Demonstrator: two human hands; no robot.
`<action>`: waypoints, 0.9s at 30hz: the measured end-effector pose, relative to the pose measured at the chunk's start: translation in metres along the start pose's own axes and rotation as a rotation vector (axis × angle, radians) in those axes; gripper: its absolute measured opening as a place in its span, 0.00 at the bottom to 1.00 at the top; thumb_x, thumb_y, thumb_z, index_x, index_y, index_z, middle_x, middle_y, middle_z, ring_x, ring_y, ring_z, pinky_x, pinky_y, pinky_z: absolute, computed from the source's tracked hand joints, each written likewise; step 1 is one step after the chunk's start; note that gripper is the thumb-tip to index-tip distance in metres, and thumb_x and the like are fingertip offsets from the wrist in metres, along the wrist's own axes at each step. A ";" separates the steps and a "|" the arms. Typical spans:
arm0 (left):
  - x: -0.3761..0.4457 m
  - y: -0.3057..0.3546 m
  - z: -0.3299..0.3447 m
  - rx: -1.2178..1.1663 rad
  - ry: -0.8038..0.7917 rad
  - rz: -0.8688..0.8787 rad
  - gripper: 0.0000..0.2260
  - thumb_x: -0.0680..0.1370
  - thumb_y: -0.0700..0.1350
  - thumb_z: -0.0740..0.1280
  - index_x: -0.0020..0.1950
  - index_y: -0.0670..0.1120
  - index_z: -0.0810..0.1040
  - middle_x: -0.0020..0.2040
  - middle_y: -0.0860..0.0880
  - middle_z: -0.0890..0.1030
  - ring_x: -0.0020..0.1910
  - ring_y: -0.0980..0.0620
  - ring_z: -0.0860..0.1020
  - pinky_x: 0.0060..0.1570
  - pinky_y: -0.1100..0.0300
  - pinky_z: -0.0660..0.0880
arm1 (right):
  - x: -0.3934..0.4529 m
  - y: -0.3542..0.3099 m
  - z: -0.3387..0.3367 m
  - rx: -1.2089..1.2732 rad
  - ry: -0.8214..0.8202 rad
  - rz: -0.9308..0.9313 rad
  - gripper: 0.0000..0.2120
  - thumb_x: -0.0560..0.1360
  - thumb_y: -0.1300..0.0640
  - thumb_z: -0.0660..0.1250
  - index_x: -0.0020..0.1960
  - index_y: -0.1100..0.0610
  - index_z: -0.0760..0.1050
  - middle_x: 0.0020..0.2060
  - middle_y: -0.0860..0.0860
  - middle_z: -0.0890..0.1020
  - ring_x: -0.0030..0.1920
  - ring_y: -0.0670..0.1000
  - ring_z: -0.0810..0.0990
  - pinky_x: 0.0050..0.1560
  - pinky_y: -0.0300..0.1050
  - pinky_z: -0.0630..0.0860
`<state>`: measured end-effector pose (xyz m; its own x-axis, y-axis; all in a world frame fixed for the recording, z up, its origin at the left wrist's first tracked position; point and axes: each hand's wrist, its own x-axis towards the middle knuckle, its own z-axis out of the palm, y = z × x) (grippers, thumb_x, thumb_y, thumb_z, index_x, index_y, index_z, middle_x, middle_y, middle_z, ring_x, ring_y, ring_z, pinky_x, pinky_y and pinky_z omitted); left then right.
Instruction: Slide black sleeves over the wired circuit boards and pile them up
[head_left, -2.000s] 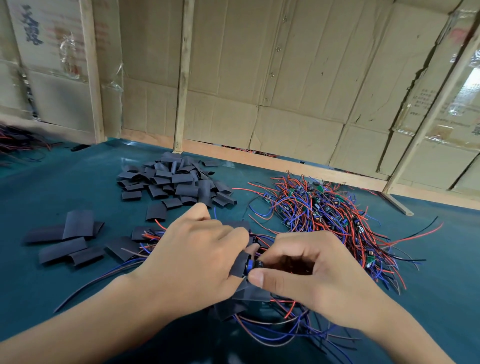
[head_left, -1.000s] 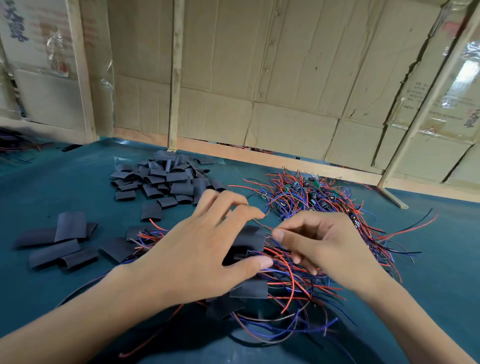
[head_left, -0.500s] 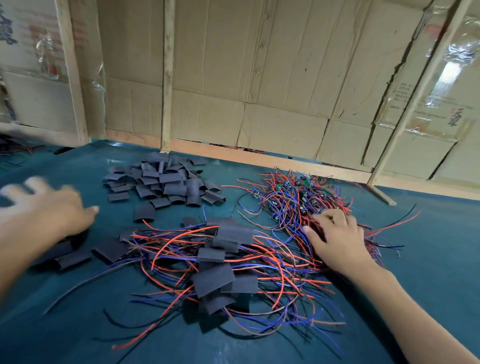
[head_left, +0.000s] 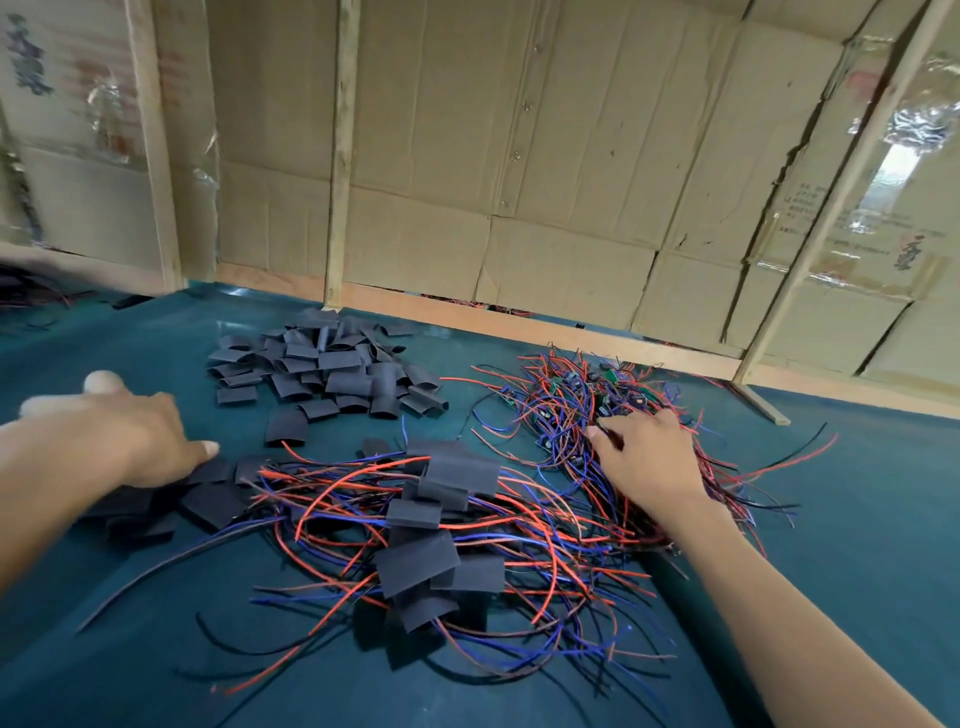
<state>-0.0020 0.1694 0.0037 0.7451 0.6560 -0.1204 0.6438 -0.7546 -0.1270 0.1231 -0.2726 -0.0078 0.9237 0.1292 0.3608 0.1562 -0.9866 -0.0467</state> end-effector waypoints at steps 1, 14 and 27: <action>-0.008 0.002 -0.002 0.019 -0.001 0.034 0.36 0.77 0.71 0.48 0.76 0.49 0.62 0.74 0.47 0.67 0.72 0.46 0.67 0.70 0.56 0.65 | 0.000 0.000 0.001 -0.002 0.002 0.013 0.16 0.81 0.43 0.60 0.53 0.48 0.84 0.46 0.55 0.85 0.56 0.62 0.75 0.58 0.54 0.71; -0.029 0.022 -0.013 -0.355 0.451 0.282 0.27 0.72 0.47 0.76 0.67 0.47 0.69 0.46 0.39 0.72 0.43 0.32 0.77 0.38 0.51 0.72 | -0.024 -0.002 -0.006 0.793 0.630 0.262 0.12 0.84 0.52 0.59 0.60 0.58 0.75 0.49 0.54 0.82 0.47 0.46 0.78 0.49 0.39 0.70; -0.110 0.059 -0.033 -0.686 0.956 0.884 0.14 0.82 0.37 0.61 0.67 0.43 0.74 0.53 0.47 0.71 0.46 0.45 0.72 0.48 0.61 0.67 | -0.048 -0.048 -0.049 0.925 0.670 -0.322 0.13 0.80 0.54 0.68 0.60 0.39 0.73 0.52 0.51 0.82 0.51 0.50 0.82 0.55 0.50 0.79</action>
<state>-0.0398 0.0519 0.0422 0.5855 -0.0673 0.8079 -0.3207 -0.9345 0.1546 0.0542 -0.2365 0.0227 0.4711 0.0092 0.8820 0.7958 -0.4356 -0.4206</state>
